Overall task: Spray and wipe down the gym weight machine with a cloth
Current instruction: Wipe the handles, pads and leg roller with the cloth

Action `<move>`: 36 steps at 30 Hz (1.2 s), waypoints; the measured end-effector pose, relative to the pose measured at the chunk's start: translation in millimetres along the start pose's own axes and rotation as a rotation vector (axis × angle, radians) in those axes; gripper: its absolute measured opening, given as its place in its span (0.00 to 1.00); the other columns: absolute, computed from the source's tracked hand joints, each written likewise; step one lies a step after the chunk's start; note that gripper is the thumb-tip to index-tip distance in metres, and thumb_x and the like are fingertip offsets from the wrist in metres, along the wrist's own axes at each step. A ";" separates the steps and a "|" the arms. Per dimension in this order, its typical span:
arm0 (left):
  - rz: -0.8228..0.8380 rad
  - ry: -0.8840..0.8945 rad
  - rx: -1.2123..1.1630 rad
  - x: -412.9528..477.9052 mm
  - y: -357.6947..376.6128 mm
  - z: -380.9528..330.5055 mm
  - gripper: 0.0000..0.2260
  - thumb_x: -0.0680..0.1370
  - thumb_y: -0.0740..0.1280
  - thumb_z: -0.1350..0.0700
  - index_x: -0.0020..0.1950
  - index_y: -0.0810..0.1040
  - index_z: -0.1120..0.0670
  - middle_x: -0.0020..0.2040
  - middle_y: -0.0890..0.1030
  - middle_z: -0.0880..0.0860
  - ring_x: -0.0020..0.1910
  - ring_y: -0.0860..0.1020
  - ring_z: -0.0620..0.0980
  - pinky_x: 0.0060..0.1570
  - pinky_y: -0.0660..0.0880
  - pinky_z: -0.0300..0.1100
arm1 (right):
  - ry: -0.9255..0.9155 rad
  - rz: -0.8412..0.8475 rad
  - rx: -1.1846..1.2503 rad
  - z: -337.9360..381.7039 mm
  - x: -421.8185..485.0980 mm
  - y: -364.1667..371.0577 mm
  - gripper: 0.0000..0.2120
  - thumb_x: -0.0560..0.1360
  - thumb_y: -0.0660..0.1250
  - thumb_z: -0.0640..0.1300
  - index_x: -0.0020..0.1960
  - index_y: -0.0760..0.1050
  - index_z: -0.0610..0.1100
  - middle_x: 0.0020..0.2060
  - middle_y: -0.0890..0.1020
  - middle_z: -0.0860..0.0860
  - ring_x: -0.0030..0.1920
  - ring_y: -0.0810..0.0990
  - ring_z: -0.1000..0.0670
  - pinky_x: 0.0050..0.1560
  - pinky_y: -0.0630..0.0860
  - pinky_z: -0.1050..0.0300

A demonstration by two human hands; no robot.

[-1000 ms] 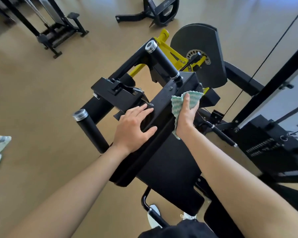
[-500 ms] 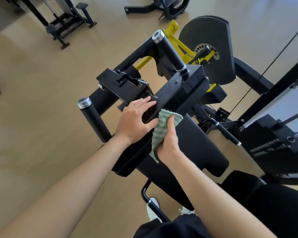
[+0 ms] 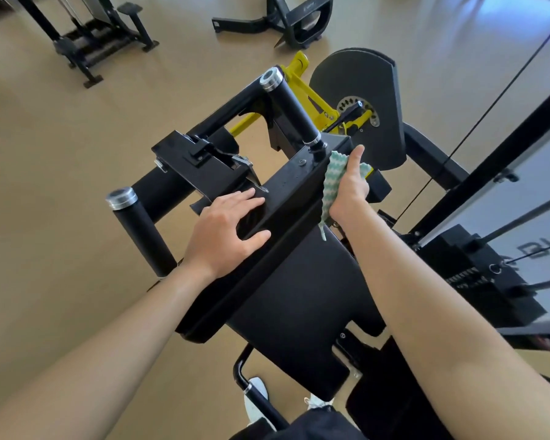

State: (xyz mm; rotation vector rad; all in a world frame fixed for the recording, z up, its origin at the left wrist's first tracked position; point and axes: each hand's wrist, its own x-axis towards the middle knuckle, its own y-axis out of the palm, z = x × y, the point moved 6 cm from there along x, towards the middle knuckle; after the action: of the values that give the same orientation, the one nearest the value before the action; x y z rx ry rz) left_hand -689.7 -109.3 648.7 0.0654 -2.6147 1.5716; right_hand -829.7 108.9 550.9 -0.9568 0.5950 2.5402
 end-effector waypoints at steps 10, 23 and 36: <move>-0.006 0.003 -0.005 0.4 0.2 -0.3 0.26 0.77 0.72 0.42 0.74 0.75 0.44 0.77 0.71 0.43 0.77 0.65 0.45 0.73 0.59 0.48 | -0.154 0.123 0.101 -45.2 -27.3 6.6 0.34 0.69 0.73 0.70 0.65 0.72 0.49 0.56 0.86 0.45 0.53 0.87 0.44 0.59 0.83 0.40; 0.024 -0.021 -0.060 0.6 -1.7 1.7 0.22 0.79 0.68 0.41 0.73 0.76 0.44 0.77 0.71 0.43 0.78 0.64 0.44 0.75 0.58 0.55 | 0.281 0.382 0.079 -210.6 -178.5 11.7 0.26 0.68 0.70 0.70 0.61 0.74 0.59 0.62 0.83 0.45 0.60 0.83 0.45 0.65 0.79 0.46; 0.008 -0.051 -0.157 -0.3 0.1 10.6 0.24 0.76 0.68 0.37 0.70 0.78 0.43 0.75 0.73 0.41 0.77 0.65 0.43 0.76 0.62 0.61 | -0.006 0.177 -0.016 -99.6 -68.4 1.1 0.29 0.75 0.71 0.65 0.63 0.73 0.43 0.50 0.85 0.47 0.46 0.85 0.48 0.46 0.81 0.52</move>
State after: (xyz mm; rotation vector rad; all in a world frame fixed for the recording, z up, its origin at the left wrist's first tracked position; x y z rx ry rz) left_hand -690.0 -118.6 643.6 0.0856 -2.7707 1.3790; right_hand -728.9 45.7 530.1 -0.9399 0.6867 2.7049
